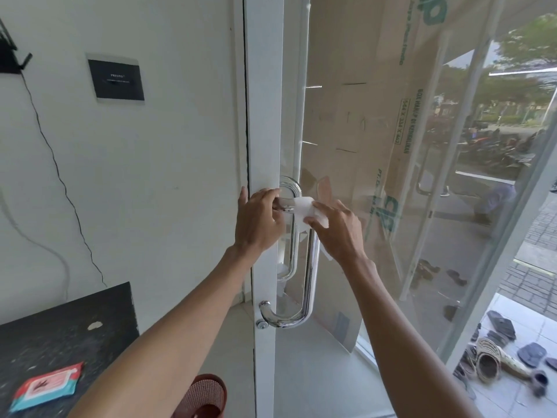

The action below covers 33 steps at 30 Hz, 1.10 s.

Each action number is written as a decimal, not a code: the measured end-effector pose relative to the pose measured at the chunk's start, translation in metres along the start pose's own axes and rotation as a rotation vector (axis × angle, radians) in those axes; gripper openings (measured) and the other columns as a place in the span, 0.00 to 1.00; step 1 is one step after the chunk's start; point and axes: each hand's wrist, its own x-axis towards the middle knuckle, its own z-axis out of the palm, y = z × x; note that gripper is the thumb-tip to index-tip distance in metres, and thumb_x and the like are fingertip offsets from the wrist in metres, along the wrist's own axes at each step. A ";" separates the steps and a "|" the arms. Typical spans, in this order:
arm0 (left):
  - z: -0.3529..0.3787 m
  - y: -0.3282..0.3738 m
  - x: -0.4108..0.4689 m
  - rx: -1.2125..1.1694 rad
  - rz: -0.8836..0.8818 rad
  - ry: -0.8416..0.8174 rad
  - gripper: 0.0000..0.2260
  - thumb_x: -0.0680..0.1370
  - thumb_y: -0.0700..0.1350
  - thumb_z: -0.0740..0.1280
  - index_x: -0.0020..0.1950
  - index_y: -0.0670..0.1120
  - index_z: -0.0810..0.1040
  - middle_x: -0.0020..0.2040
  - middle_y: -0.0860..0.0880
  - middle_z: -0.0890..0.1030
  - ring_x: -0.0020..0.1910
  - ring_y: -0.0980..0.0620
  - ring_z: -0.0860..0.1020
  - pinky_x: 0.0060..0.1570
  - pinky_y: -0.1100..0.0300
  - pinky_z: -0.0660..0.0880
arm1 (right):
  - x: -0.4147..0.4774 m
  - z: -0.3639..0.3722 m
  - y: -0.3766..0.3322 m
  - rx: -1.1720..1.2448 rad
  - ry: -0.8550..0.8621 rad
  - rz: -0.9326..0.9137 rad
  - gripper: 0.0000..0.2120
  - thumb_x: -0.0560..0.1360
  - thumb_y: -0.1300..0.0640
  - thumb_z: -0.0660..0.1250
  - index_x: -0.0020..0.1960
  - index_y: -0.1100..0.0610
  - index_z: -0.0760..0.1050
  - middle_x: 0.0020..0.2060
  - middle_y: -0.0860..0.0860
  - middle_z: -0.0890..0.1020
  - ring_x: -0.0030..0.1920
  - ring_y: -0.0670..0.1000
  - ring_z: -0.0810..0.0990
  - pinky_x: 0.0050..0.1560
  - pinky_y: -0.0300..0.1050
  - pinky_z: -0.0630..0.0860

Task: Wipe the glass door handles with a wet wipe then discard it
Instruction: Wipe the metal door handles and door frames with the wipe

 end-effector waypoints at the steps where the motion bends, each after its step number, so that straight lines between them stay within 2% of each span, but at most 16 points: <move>1: 0.000 -0.001 0.002 0.009 0.001 0.001 0.22 0.69 0.39 0.60 0.62 0.42 0.79 0.53 0.49 0.84 0.58 0.49 0.80 0.76 0.41 0.52 | -0.007 0.008 0.007 0.023 0.004 0.068 0.19 0.71 0.42 0.71 0.59 0.49 0.80 0.51 0.56 0.81 0.43 0.58 0.82 0.44 0.48 0.78; 5: 0.004 -0.003 0.009 0.026 -0.014 0.028 0.21 0.68 0.41 0.60 0.58 0.45 0.81 0.48 0.52 0.84 0.52 0.51 0.81 0.77 0.41 0.49 | -0.046 0.049 0.024 0.109 -0.011 0.302 0.19 0.67 0.36 0.68 0.47 0.50 0.82 0.39 0.51 0.82 0.38 0.54 0.79 0.38 0.48 0.78; 6: 0.005 -0.003 0.010 0.031 -0.018 0.035 0.20 0.68 0.41 0.61 0.57 0.45 0.81 0.47 0.52 0.84 0.50 0.51 0.81 0.77 0.41 0.49 | -0.057 0.059 0.025 0.137 -0.015 0.347 0.17 0.68 0.38 0.69 0.45 0.51 0.83 0.36 0.51 0.83 0.37 0.54 0.77 0.41 0.49 0.78; 8: 0.008 -0.004 0.014 0.045 -0.025 0.042 0.17 0.68 0.40 0.62 0.55 0.46 0.82 0.45 0.53 0.84 0.48 0.51 0.81 0.77 0.40 0.48 | -0.077 0.079 0.025 0.142 -0.026 0.416 0.12 0.70 0.44 0.71 0.44 0.53 0.83 0.33 0.53 0.83 0.34 0.54 0.72 0.52 0.51 0.75; 11: 0.009 -0.006 0.018 0.064 -0.030 0.042 0.16 0.69 0.41 0.62 0.53 0.46 0.82 0.45 0.53 0.85 0.47 0.51 0.81 0.77 0.41 0.47 | -0.099 0.108 0.026 0.046 -0.039 0.486 0.14 0.71 0.44 0.71 0.48 0.55 0.82 0.34 0.53 0.84 0.33 0.55 0.78 0.67 0.55 0.65; 15: 0.007 -0.007 0.023 0.070 -0.043 0.018 0.17 0.67 0.42 0.59 0.51 0.47 0.82 0.42 0.52 0.84 0.45 0.50 0.81 0.78 0.43 0.45 | -0.115 0.130 0.026 -0.014 -0.057 0.546 0.15 0.72 0.45 0.71 0.51 0.55 0.82 0.35 0.51 0.84 0.38 0.52 0.82 0.72 0.55 0.59; 19: 0.004 -0.008 0.027 0.071 -0.038 0.017 0.17 0.66 0.41 0.59 0.49 0.46 0.83 0.38 0.51 0.84 0.43 0.49 0.80 0.78 0.45 0.44 | -0.128 0.145 0.020 -0.018 -0.040 0.623 0.15 0.72 0.47 0.72 0.52 0.58 0.82 0.37 0.53 0.85 0.41 0.53 0.82 0.71 0.55 0.59; 24: 0.006 -0.013 0.031 0.074 -0.029 0.023 0.16 0.67 0.42 0.59 0.49 0.48 0.83 0.38 0.52 0.83 0.41 0.50 0.80 0.78 0.47 0.43 | -0.150 0.172 0.021 0.029 -0.094 0.851 0.13 0.73 0.47 0.70 0.49 0.56 0.81 0.41 0.55 0.85 0.47 0.55 0.82 0.70 0.54 0.60; 26: 0.008 -0.016 0.032 0.067 -0.014 0.024 0.16 0.67 0.42 0.60 0.48 0.48 0.83 0.38 0.52 0.83 0.40 0.51 0.80 0.78 0.47 0.43 | -0.157 0.186 0.017 0.146 -0.097 1.017 0.14 0.74 0.46 0.68 0.47 0.57 0.80 0.43 0.57 0.85 0.48 0.58 0.81 0.64 0.54 0.67; 28: 0.009 -0.017 0.031 0.051 -0.004 0.040 0.15 0.67 0.41 0.60 0.48 0.47 0.83 0.38 0.52 0.84 0.40 0.51 0.80 0.78 0.48 0.43 | -0.162 0.196 0.008 0.317 -0.045 1.199 0.17 0.74 0.44 0.68 0.45 0.59 0.80 0.43 0.59 0.83 0.46 0.61 0.80 0.54 0.53 0.74; 33: 0.010 -0.018 0.030 0.024 0.007 0.062 0.15 0.67 0.41 0.61 0.48 0.47 0.83 0.39 0.52 0.84 0.40 0.50 0.80 0.78 0.51 0.41 | -0.158 0.212 -0.033 0.714 0.157 1.598 0.20 0.75 0.43 0.67 0.47 0.61 0.80 0.40 0.59 0.81 0.43 0.61 0.79 0.47 0.55 0.77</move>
